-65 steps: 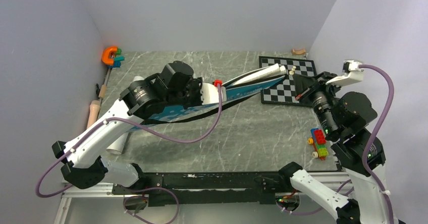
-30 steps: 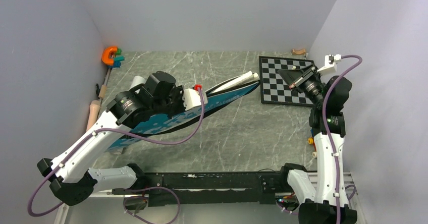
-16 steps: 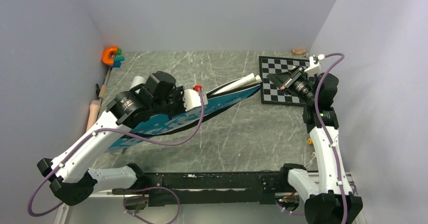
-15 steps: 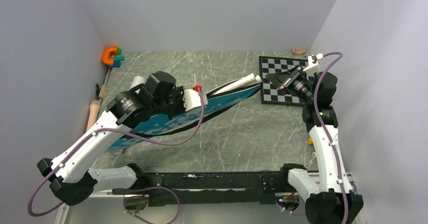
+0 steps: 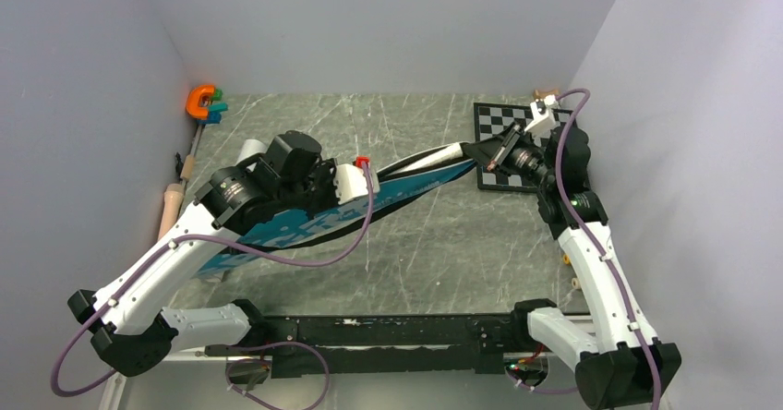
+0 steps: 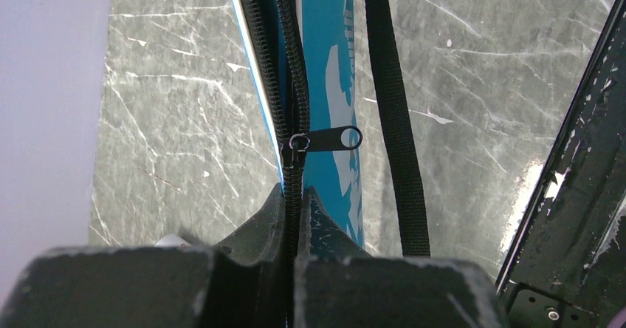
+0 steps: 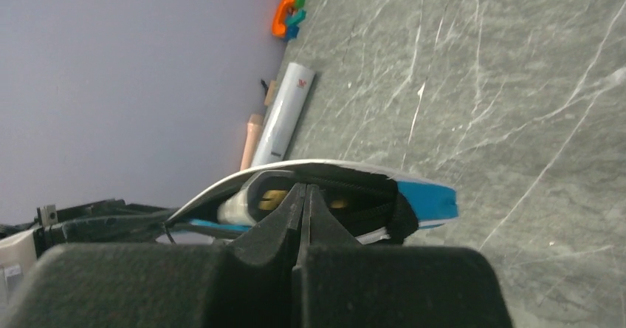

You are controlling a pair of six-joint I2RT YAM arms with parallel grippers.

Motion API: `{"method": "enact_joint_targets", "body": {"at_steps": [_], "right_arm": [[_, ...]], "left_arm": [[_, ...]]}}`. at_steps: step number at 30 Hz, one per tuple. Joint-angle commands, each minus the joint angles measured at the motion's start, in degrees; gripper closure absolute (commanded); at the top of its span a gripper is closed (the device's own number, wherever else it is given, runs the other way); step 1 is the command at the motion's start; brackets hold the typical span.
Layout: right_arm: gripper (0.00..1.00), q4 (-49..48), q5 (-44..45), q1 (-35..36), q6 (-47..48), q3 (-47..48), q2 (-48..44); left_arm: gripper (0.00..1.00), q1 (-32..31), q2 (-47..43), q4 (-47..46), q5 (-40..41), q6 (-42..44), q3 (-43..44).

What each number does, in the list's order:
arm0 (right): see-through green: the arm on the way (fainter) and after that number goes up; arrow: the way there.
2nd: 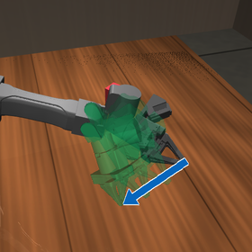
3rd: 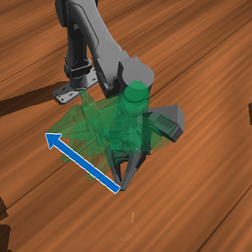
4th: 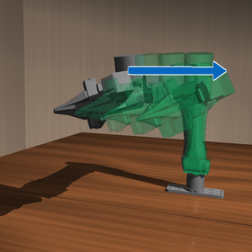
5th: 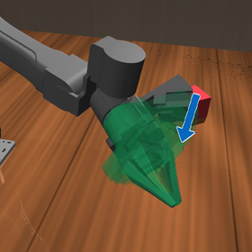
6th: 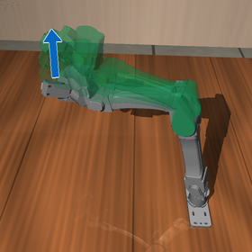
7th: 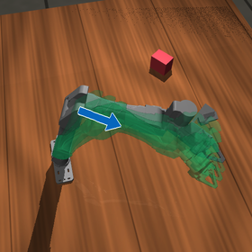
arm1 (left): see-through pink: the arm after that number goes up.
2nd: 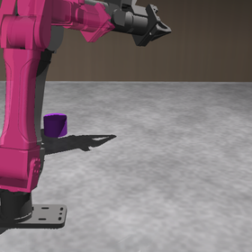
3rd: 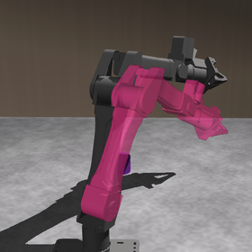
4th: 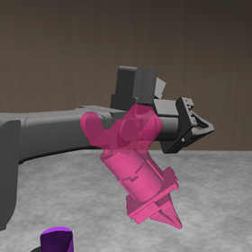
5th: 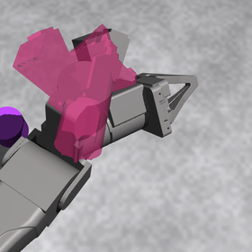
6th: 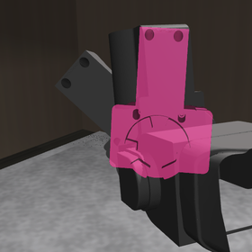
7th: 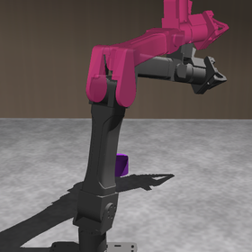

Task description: Pack up the badminton gear

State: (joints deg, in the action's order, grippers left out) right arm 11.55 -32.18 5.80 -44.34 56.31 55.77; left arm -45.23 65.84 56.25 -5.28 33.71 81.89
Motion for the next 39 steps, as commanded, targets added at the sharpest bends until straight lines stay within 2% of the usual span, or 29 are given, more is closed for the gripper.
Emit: {"method": "enact_joint_targets", "body": {"at_steps": [1, 6, 11, 15, 19, 22, 27, 33, 39], "right_arm": [[1.0, 3.5, 1.0, 3.1, 1.6, 2.1, -1.0], [1.0, 9.6, 5.7, 5.1, 4.2, 2.0, -2.8], [1.0, 22.0, 17.9, 4.4, 12.5, 10.7, -2.4], [0.83, 25.1, 23.2, 3.2, 14.7, 16.2, -2.7], [0.82, 21.5, 18.8, 3.2, 12.7, 16.5, -3.7], [0.87, 17.9, 12.5, 3.3, 9.8, 15.2, -3.2], [0.93, 14.4, 9.4, 5.9, 7.3, 11.9, -2.6], [0.98, 13.2, 10.5, 11.7, 5.5, 7.9, -2.3], [0.99, 15.2, 12.1, 12.9, 6.4, 6.2, -1.5]], "left_arm": [[1.0, 0.0, -1.1, -5.5, -0.6, 1.0, 3.4], [1.0, 0.0, -1.1, -5.5, -0.9, 1.0, 3.8], [1.0, 0.0, -1.5, -5.2, -1.0, 1.0, 3.7], [1.0, -0.1, -2.1, -5.0, -1.0, 1.2, 3.4], [1.0, 0.0, -2.3, -4.9, -1.0, 1.4, 3.2], [1.0, 0.0, -2.3, -5.0, -1.0, 1.3, 3.2], [1.0, -0.1, -2.1, -5.0, -1.1, 1.2, 3.4], [1.0, -0.1, -1.7, -5.1, -0.9, 1.2, 3.7], [1.0, -0.1, -1.3, -5.1, -1.0, 1.0, 4.2]]}}
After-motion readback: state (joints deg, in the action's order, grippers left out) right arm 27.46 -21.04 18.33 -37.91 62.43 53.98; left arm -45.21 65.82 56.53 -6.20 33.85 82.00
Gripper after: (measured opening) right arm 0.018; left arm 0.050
